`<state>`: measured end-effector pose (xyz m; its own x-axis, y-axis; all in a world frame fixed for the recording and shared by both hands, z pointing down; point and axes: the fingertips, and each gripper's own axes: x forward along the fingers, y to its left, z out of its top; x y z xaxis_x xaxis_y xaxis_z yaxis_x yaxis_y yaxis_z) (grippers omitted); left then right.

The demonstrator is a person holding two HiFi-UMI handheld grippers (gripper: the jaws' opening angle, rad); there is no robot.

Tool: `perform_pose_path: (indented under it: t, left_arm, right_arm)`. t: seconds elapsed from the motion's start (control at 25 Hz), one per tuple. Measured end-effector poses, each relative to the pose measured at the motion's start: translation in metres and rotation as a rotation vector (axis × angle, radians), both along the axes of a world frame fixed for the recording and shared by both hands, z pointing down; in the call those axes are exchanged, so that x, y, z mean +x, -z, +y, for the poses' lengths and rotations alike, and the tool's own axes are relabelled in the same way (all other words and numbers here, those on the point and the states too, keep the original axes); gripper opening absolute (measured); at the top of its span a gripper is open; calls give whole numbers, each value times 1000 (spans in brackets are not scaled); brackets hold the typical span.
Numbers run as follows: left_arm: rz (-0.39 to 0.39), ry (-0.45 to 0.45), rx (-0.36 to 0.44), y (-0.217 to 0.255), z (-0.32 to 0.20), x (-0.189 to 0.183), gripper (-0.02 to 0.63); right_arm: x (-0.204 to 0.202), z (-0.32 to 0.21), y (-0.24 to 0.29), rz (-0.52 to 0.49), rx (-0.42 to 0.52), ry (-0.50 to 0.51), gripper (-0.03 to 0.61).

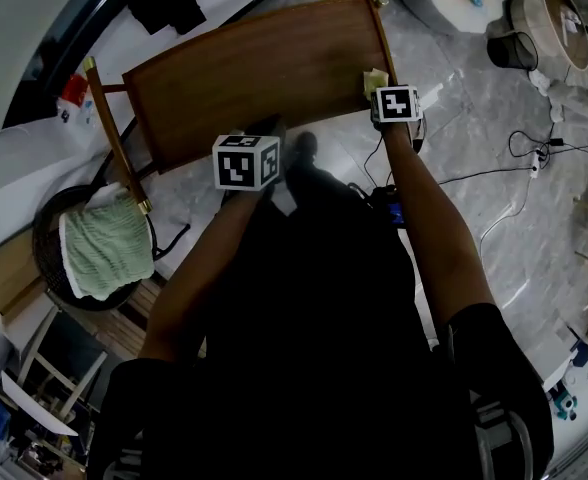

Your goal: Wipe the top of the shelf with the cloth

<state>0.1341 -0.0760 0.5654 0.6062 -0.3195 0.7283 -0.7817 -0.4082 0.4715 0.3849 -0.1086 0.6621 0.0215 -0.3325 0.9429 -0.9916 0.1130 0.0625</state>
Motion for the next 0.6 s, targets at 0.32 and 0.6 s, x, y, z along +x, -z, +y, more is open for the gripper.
perform_pose_path:
  t: [0.32, 0.6]
  left_arm:
    - [11, 76, 42, 16, -1, -64, 14]
    - [122, 68, 126, 49, -19, -106, 14]
  right_arm:
    - [-9, -7, 2, 62, 32, 16, 44]
    - [-144, -39, 90, -166, 341, 267, 44]
